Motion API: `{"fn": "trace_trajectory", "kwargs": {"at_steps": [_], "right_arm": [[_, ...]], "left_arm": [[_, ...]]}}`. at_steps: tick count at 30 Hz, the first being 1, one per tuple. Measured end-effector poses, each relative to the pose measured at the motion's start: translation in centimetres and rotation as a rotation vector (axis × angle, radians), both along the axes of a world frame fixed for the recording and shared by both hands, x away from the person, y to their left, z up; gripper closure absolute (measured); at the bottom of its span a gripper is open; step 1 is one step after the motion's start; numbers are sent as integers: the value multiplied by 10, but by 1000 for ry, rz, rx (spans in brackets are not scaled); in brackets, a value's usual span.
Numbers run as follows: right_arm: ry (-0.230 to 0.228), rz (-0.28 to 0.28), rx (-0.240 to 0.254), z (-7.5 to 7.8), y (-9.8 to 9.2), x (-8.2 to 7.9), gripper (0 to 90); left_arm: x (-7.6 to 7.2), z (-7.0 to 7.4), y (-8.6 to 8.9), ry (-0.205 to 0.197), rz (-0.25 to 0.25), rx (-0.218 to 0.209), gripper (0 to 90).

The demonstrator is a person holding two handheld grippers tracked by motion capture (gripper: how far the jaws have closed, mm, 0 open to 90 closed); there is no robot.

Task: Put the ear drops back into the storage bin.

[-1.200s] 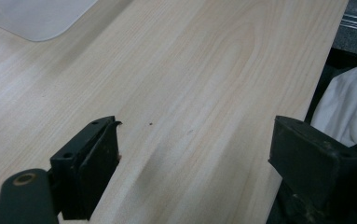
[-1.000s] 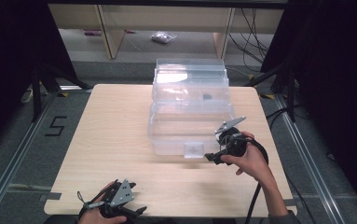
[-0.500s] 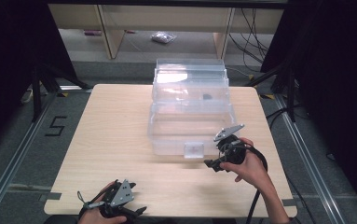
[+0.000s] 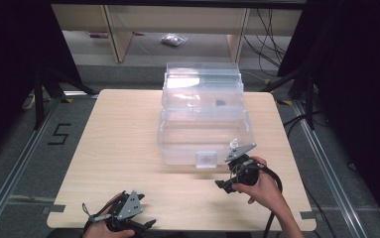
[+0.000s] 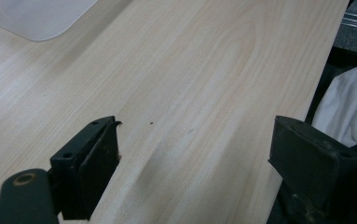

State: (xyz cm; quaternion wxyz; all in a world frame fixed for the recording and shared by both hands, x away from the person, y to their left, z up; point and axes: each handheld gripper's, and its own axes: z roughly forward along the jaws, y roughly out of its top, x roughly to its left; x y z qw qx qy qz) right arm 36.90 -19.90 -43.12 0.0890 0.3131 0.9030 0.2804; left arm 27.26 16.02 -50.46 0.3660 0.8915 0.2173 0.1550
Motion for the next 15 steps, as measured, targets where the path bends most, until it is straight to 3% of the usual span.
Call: {"fn": "trace_trajectory", "kwargs": {"at_steps": [5,8,9,11,12,15], "right_arm": [[7,4,3,-10,-2,-2,213],[11,-51,17,-15,-1,-6,211],[8,-24,2,-16,-2,-5,208],[-3,-20,29,-19,-2,-9,211],[15,-22,22,-19,-2,-10,211],[-2,-25,32,-24,0,-14,214]], "left_arm": [[-1,-1,0,8,9,-12,152],[0,0,0,-4,-3,-2,152],[0,0,0,-5,-3,-6,152],[0,0,0,-1,-3,-1,152],[0,0,0,-4,-4,-4,152],[-1,0,0,-7,-2,-2,152]]}}
